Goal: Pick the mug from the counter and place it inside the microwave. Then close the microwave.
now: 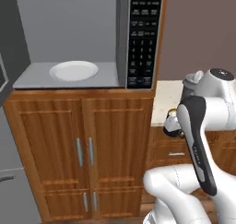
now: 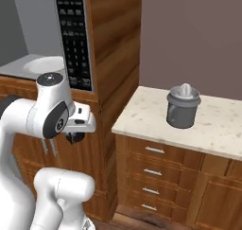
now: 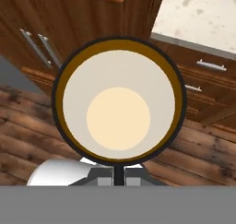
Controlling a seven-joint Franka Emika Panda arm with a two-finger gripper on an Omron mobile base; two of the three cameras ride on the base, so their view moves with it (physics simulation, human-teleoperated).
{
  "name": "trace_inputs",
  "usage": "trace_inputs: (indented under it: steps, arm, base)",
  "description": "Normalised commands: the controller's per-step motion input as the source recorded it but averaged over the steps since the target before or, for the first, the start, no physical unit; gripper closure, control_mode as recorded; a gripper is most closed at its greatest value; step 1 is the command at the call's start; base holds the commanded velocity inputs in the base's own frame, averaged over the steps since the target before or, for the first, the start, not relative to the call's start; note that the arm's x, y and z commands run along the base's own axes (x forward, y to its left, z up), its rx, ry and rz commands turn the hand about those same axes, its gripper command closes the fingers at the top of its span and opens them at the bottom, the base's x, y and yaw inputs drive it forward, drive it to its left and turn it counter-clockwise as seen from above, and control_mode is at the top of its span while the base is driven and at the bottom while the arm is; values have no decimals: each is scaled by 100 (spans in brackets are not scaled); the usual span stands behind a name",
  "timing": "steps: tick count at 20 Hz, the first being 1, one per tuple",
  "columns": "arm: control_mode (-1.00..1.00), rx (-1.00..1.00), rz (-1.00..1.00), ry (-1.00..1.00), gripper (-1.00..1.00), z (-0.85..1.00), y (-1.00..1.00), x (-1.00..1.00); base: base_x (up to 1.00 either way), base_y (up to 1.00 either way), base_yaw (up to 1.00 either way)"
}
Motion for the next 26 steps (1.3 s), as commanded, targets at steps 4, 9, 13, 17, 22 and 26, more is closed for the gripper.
trace_inputs:
  steps: [4,9,13,17,22,26]
  arm:
    - [100,0,0,0,100,0,0,0]
    - [100,0,0,0,100,0,0,0]
    - [100,0,0,0,100,0,0,0]
    - [100,0,0,0,100,0,0,0]
    - [100,0,0,0,100,0,0,0]
    - [100,0,0,0,100,0,0,0]
  base:
    - [0,73,2]
    - [10,72,-1]
    - [2,59,-15]
    - [0,50,-22]
    - [3,63,-27]
    - [17,11,-23]
